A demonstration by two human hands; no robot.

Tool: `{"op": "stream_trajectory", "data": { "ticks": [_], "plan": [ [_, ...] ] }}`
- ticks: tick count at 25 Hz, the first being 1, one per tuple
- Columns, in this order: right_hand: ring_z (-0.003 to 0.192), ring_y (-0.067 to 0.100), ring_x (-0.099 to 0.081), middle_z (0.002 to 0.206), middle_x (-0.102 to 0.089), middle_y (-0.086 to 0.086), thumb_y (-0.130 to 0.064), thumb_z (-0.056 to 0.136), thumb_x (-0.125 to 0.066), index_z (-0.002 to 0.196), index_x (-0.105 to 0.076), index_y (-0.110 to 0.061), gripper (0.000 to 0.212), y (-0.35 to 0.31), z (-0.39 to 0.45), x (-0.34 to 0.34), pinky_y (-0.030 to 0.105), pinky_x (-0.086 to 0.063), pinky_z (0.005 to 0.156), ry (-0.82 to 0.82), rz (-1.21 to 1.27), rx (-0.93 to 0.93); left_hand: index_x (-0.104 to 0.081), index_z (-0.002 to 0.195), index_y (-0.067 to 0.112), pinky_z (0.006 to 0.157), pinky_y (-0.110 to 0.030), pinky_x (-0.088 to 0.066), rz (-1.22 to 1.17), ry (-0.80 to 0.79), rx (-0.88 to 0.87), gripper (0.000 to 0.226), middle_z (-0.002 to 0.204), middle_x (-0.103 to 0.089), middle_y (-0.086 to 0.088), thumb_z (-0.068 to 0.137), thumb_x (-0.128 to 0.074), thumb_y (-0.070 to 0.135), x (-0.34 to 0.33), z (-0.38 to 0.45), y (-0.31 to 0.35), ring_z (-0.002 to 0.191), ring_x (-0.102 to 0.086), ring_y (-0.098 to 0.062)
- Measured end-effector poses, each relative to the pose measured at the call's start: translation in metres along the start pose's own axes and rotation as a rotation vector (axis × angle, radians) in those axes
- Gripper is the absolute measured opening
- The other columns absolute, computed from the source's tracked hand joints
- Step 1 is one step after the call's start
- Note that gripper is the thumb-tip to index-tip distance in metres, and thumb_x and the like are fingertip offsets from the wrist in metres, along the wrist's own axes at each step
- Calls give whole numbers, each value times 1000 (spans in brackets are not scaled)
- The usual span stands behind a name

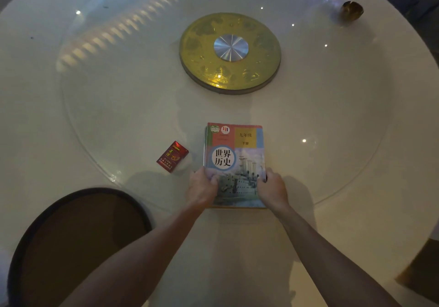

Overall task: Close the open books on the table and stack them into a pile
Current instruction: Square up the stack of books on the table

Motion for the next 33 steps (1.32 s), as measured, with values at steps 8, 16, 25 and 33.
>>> {"op": "stream_trajectory", "data": {
  "ticks": [8, 16, 25, 33],
  "plan": [
    [62, 24, -46, 72, -55, 11, -25, 98, -46, 72, -52, -5, 33, -3, 25, -1, 32, -35, 58, -73, 29, -19, -60, 123, 6, 87, -36, -47, -2, -7, 6, 38, 120, -53, -14, 90, -56, 24, 29, -19, 38, 112, -55, -30],
    [101, 21, -48, 108, -50, 8, -31, 103, -47, 75, -45, -33, 28, -14, 10, -7, 36, -40, 86, -63, 81, 63, -60, 127, 17, 97, -47, -55, -192, -56, 53, 51, 118, -49, -6, 76, -62, 25, 20, -12, 28, 116, -52, -24],
    [124, 31, -53, 131, -56, 17, -23, 99, -48, 139, -55, -3, 45, -78, 6, 3, 47, -47, 105, 138, -64, 252, -58, 129, 9, 92, -38, -52, -144, 334, -74, 42, 119, -57, -11, 89, -64, 22, 99, 4, 13, 107, -60, -28],
    [139, 32, -50, 151, -52, 20, -8, 99, -48, 149, -47, -1, 51, -193, -3, -120, 40, -39, 116, -362, -160, 489, -49, 139, 5, 100, -43, -50, -360, 329, 331, 63, 131, -54, -19, 85, -73, 26, 132, 40, -72, 116, -59, -36]
  ]
}}
Point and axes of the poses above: each hand's wrist, its own z-axis towards the middle knuckle, its own x-axis out of the back of the hand, y = z × x, the point moved 7 cm from there along z, towards the middle knuckle
